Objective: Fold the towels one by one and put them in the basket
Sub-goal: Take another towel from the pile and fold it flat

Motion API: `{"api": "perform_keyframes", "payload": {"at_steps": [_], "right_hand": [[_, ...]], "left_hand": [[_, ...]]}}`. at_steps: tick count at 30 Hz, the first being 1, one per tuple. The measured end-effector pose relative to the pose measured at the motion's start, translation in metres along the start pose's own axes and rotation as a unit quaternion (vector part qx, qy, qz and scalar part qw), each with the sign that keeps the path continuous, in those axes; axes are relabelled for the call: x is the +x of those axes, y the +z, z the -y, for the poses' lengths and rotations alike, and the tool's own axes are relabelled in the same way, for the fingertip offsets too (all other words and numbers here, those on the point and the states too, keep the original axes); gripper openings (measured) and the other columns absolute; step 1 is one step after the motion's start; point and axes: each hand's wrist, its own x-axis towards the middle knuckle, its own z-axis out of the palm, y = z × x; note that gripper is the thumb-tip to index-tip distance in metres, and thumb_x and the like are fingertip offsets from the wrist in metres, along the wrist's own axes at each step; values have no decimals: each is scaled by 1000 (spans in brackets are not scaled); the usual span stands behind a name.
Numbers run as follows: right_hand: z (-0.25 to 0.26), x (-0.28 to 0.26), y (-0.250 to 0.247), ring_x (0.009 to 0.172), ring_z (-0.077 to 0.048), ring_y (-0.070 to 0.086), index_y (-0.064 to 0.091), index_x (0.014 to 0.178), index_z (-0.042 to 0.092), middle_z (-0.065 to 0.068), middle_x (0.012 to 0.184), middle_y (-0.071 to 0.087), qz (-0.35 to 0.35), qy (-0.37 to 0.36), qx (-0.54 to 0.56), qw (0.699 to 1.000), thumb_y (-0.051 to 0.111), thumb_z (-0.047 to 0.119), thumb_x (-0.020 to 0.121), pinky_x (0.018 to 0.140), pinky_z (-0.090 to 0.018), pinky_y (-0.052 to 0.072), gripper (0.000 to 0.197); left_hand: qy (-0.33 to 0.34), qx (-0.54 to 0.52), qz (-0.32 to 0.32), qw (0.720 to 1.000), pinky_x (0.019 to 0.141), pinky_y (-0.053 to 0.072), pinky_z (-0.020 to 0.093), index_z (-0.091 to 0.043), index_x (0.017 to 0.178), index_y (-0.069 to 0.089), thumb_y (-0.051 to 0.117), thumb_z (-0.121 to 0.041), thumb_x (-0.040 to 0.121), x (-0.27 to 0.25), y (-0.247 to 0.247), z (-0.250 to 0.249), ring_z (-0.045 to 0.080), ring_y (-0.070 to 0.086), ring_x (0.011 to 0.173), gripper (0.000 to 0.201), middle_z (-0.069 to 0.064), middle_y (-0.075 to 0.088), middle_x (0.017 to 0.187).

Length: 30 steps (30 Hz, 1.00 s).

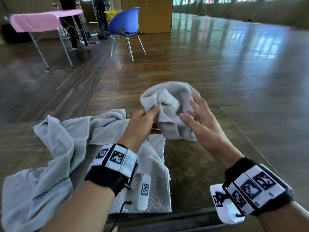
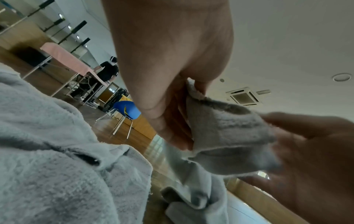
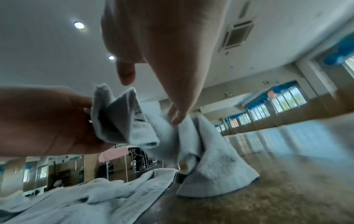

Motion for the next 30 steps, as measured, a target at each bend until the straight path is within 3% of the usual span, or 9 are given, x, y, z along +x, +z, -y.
{"api": "perform_keyframes", "payload": {"at_steps": [3,6,10,13,15,20,25,28,30], "right_hand": [[-3,-4,3,133,-3,52,40,148,43,11,149,51,97,19,-79,992,76,77,63,104,-31,51,98],[-3,-11,12,130,-2,52,36,147,47,14,148,48,147,12,-168,975,85,70,59,104,-36,52,104],[-1,-8,16,119,-15,59,53,139,24,6,131,62,70,-37,-230,970,83,25,80,98,-42,51,66],[2,-7,16,95,1,63,72,107,16,9,100,71,-5,-88,-212,973,71,3,86,83,-18,48,25],[5,-7,12,74,5,63,73,90,21,15,84,71,-54,-77,-202,975,66,2,88,64,-9,44,20],[0,5,-13,58,-18,69,67,84,19,0,70,72,-183,2,-135,974,61,15,93,54,-35,57,12],[-6,8,-21,47,-11,64,54,108,20,2,60,70,-211,95,-18,973,61,12,94,54,-28,58,17],[-2,4,-15,55,-17,69,52,116,24,-8,75,72,-182,104,19,978,63,10,94,60,-31,60,28],[4,1,-10,59,-20,71,53,120,26,-8,75,72,-158,91,46,982,66,9,94,63,-35,62,34]], "left_hand": [[-17,9,-21,1000,81,60,42,-12,102,74,50,-48,100,2,-2,0,27,75,90,43,8,77,95],[-14,17,7,1000,81,54,41,-13,93,71,45,-52,100,1,3,-1,25,68,84,48,8,71,83],[-13,-44,46,998,67,51,31,-6,101,63,47,-44,99,-2,12,-3,20,59,78,41,11,60,87],[-42,-21,31,998,73,50,38,-3,107,68,50,-41,98,0,15,-3,26,62,83,43,14,64,91],[-46,4,-10,999,72,52,43,-2,105,69,49,-37,98,2,13,-3,31,64,87,40,15,66,91],[-62,64,-153,984,83,56,48,-11,85,66,46,-38,94,10,-8,-2,29,66,92,34,11,68,93],[-120,116,-165,972,67,60,43,-6,100,67,45,-44,94,12,-25,-2,35,70,89,45,19,69,106],[-15,298,-219,929,83,49,39,0,123,56,44,-61,86,6,-26,5,30,62,104,73,17,64,120],[117,342,-175,916,81,51,36,-19,115,55,47,-65,85,-3,-21,5,16,61,97,56,0,62,110]]}}
